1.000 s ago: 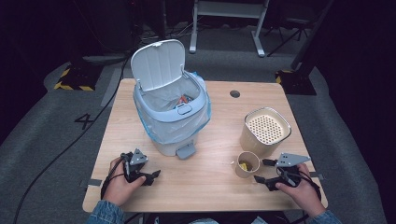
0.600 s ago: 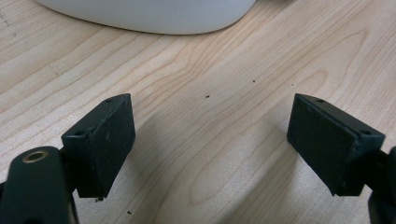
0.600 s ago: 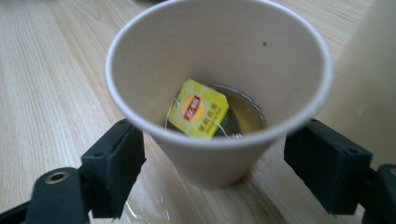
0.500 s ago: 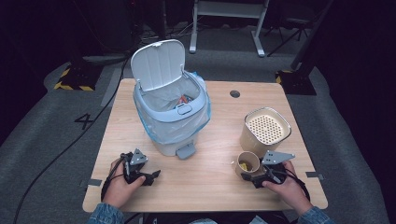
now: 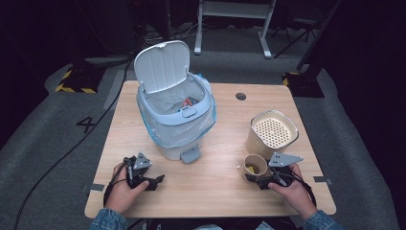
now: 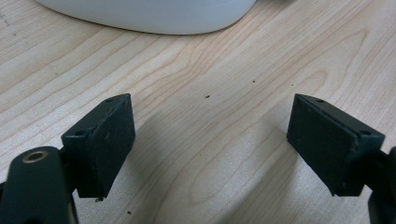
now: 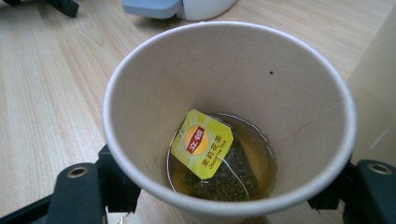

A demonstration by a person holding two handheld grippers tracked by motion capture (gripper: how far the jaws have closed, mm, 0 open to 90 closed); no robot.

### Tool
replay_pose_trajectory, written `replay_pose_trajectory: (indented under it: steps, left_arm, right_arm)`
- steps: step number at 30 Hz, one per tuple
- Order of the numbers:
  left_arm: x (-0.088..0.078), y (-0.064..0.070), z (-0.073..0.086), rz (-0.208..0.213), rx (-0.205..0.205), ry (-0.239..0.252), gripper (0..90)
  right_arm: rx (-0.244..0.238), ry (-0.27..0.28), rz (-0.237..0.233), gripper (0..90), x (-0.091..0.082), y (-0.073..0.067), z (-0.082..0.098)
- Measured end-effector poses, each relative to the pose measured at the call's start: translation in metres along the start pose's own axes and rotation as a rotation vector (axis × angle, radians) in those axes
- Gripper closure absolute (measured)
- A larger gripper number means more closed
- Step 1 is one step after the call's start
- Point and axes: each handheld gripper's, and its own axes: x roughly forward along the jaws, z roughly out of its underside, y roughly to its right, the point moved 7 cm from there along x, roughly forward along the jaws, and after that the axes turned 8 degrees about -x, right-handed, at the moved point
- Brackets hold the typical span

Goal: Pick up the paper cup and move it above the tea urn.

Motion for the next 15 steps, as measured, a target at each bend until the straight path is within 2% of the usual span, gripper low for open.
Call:
replay_pose_trajectory:
  steps: [4,10,15]
  left_arm:
    - [0.000,0.000,0.000,0.000,0.000,0.000,15.5]
    - [0.000,0.000,0.000,0.000,0.000,0.000,15.5]
    - [0.000,0.000,0.000,0.000,0.000,0.000,15.5]
  right_arm:
    - [-0.012,0.024,-0.012,29.3,-0.010,0.002,-0.005]
    - [-0.018,0.058,-0.053,29.5,-0.028,0.004,-0.013]
    - [-0.035,0.058,-0.064,29.6,-0.039,0.006,-0.020]
